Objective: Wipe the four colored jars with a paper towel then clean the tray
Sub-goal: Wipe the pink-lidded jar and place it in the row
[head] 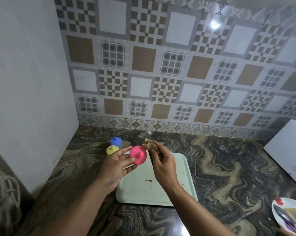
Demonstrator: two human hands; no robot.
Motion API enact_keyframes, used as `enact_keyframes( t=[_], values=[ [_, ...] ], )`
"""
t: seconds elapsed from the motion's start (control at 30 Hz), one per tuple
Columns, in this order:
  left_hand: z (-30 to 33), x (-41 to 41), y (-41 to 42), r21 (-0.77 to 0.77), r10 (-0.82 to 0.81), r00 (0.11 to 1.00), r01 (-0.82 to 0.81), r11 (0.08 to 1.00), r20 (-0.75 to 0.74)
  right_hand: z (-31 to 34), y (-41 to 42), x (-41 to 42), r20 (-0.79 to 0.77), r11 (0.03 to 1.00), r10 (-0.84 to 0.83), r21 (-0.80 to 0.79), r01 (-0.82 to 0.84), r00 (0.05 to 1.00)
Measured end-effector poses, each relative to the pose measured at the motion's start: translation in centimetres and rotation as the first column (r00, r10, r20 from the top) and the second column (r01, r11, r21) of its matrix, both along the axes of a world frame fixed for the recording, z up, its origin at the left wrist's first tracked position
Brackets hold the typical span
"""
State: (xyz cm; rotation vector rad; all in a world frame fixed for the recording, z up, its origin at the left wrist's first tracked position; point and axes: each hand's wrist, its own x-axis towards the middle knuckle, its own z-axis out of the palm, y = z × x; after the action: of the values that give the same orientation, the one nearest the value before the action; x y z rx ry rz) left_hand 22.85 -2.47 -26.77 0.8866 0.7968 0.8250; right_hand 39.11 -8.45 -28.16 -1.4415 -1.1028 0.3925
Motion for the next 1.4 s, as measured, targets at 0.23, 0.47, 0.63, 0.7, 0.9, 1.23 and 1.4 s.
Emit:
enact_keyframes(
  t=[0.23, 0.47, 0.63, 0.7, 0.9, 1.23, 1.4],
  values=[
    [-0.6, 1.9, -0.1, 0.222, 0.146, 0.986, -0.125, 0.967, -0.083, -0.6, 0.6, 0.4, 0.65, 0.995, 0.003, 0.078, -0.07, 0.76],
    [-2.5, 1.9, 0.8, 0.18, 0.211, 0.976, -0.198, 0.963, -0.057, 1.0, 2.8, 1.9, 0.375, 0.99, 0.004, -0.129, 0.048, 0.927],
    [-2.1, 2.5, 1.1, 0.228, 0.182, 0.982, -0.187, 0.956, 0.041, -0.2, 2.4, 1.0, 0.51, 0.999, 0.004, 0.033, -0.025, 0.86],
    [-2.6, 2.4, 1.1, 0.162, 0.192, 0.975, -0.208, 0.964, 0.109, -0.9, 3.2, 2.3, 0.467, 0.979, 0.076, -0.201, 0.022, 0.881],
    [-2.8, 2.2, 1.9, 0.389, 0.263, 0.957, -0.198, 0.9, -0.123, 0.4, 2.3, 1.5, 0.413, 0.997, -0.032, -0.047, 0.057, 0.91],
    [-1.1, 2.3, 1.4, 0.647, 0.426, 0.867, -0.172, 0.743, -0.258, -0.4, 4.1, 2.8, 0.4, 0.98, -0.057, -0.152, 0.128, 0.915],
    [-0.9, 1.8, 1.6, 0.725, 0.492, 0.822, -0.15, 0.673, -0.286, 1.2, 2.0, 0.7, 0.683, 0.991, 0.001, 0.096, -0.09, 0.73]
  ],
)
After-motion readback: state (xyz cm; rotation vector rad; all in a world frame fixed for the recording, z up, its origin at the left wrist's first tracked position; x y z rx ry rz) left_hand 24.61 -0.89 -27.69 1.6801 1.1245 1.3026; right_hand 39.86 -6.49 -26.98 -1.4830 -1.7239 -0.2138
